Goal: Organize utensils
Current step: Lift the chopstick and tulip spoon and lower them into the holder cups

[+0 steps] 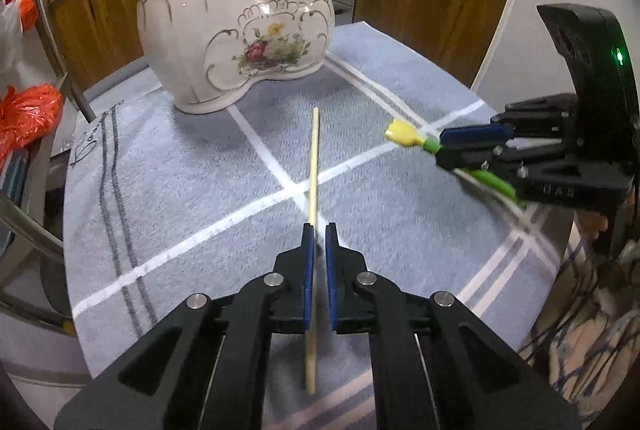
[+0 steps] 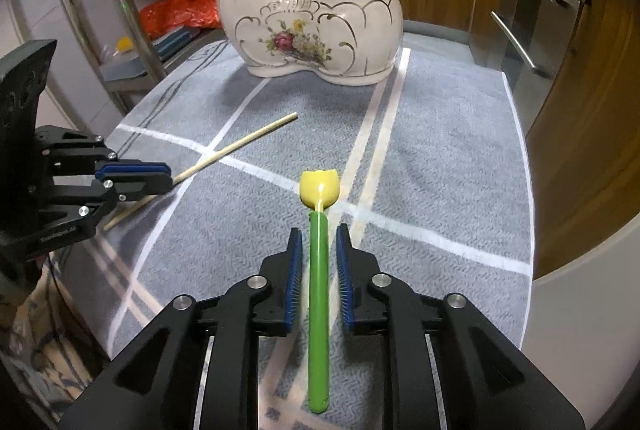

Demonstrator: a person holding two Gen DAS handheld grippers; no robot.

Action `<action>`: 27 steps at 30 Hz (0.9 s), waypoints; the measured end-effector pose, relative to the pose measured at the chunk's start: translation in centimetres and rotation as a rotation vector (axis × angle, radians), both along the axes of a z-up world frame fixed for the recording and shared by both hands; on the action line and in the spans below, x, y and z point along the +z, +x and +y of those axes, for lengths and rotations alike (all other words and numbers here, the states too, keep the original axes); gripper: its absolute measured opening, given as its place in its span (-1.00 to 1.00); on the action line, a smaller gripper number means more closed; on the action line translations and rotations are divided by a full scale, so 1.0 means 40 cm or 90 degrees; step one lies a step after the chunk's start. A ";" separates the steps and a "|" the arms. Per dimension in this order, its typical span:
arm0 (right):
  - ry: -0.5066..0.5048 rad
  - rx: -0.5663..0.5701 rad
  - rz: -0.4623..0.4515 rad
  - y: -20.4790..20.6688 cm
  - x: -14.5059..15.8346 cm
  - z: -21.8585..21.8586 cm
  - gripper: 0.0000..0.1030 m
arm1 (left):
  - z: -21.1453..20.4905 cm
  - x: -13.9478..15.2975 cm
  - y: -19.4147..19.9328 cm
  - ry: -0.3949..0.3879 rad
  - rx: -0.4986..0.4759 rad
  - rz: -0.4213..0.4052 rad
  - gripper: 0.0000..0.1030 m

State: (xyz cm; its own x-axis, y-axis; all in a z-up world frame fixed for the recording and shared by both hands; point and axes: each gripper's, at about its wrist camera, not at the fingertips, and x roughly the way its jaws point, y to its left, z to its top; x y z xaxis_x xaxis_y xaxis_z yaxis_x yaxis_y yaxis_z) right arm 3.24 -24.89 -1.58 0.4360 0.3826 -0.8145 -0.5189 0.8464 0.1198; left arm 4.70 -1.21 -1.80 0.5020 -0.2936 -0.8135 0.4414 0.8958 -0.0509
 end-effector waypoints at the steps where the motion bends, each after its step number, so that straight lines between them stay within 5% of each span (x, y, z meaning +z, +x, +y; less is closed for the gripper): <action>1: -0.002 0.000 -0.001 0.001 0.000 0.001 -0.62 | -0.006 -0.001 0.005 0.001 0.006 -0.003 -0.88; 16: 0.040 0.000 -0.051 -0.007 0.026 0.004 -0.80 | -0.006 -0.012 0.019 -0.020 0.037 -0.041 -0.92; 27: 0.147 -0.037 -0.221 0.028 0.192 -0.002 -0.81 | 0.084 0.182 -0.013 -0.133 0.080 -0.289 -0.92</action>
